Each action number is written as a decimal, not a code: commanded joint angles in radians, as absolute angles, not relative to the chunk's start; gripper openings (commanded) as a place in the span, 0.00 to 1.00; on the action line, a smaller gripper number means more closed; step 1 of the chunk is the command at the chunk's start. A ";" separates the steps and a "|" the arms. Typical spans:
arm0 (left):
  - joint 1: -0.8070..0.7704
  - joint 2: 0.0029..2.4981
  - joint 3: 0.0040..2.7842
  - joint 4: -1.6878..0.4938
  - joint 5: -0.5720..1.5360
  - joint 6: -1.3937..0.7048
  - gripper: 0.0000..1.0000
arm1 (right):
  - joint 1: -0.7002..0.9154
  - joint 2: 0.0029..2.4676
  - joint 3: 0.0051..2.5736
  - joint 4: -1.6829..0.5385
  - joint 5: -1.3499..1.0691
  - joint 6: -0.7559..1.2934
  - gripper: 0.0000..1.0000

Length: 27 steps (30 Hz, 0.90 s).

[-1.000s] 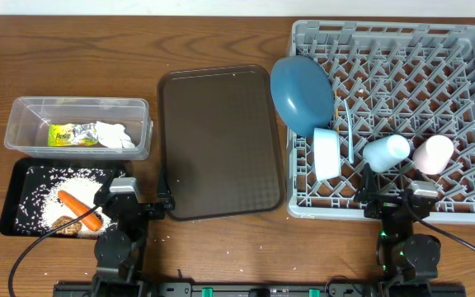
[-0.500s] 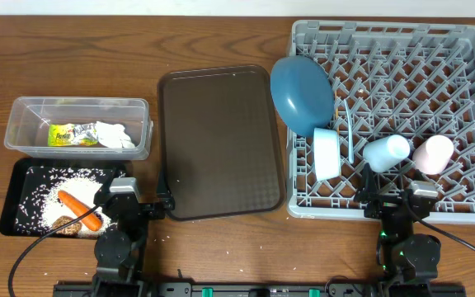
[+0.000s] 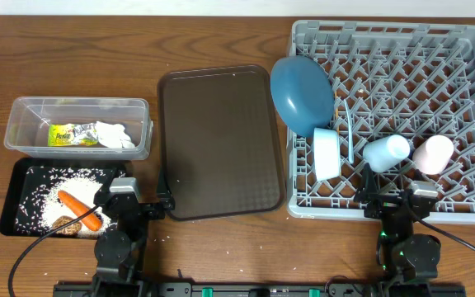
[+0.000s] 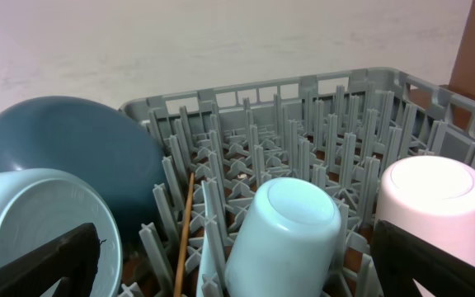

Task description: Sort waste into correct bins and load items into the dishwasher rack

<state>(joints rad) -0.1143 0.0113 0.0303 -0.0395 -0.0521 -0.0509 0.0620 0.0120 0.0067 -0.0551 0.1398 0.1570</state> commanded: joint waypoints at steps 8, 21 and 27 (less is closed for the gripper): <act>-0.120 0.006 0.004 -0.066 -0.065 -0.041 0.98 | 0.052 0.007 0.006 -0.058 0.150 0.171 0.99; -0.120 0.053 0.004 -0.066 -0.065 -0.041 0.98 | 0.052 0.007 0.006 -0.058 0.150 0.171 0.99; -0.120 0.057 0.004 -0.066 -0.065 -0.041 0.98 | 0.052 0.007 0.006 -0.057 0.150 0.171 0.99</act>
